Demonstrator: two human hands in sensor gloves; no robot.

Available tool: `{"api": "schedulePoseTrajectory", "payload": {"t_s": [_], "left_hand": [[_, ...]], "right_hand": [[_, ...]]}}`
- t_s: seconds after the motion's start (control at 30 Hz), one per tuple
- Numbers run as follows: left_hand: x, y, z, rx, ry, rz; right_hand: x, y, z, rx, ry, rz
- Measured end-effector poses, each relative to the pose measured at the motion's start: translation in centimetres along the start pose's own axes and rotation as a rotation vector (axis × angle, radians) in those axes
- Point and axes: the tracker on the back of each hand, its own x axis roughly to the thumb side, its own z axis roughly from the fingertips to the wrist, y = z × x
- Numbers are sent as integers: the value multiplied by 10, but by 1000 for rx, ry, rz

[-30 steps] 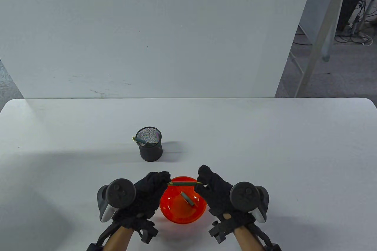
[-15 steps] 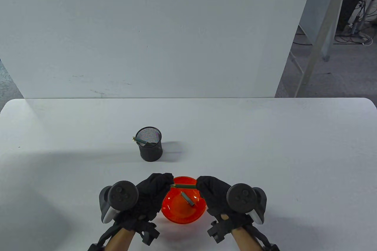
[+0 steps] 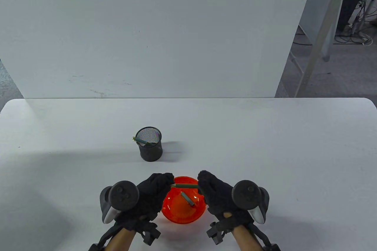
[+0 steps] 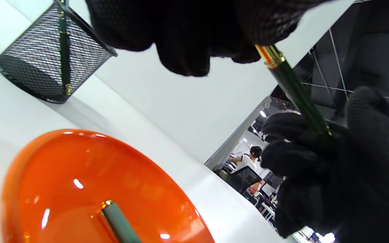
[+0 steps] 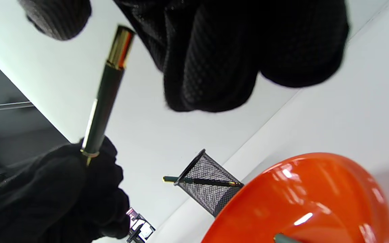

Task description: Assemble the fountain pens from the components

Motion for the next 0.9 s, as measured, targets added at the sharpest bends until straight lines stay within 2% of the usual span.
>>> {"api": "schedulePoseTrajectory", "payload": {"t_s": [0.07, 0.23, 0.33, 0.47, 0.67, 0.9], "left_hand": [[-5, 3, 0, 13, 23, 17], [-6, 3, 1, 16, 24, 40], [-2, 1, 1, 9, 5, 26], [-1, -1, 1, -1, -3, 18], [1, -2, 1, -7, -19, -4], [-2, -4, -1, -28, -9, 4]], "right_hand": [[2, 0, 0, 31, -34, 1], [9, -1, 0, 28, -89, 42], [11, -3, 1, -38, -102, 97], [11, -4, 1, -28, -105, 101], [6, 0, 0, -32, -54, 107], [-6, 0, 0, -22, 34, -8]]}}
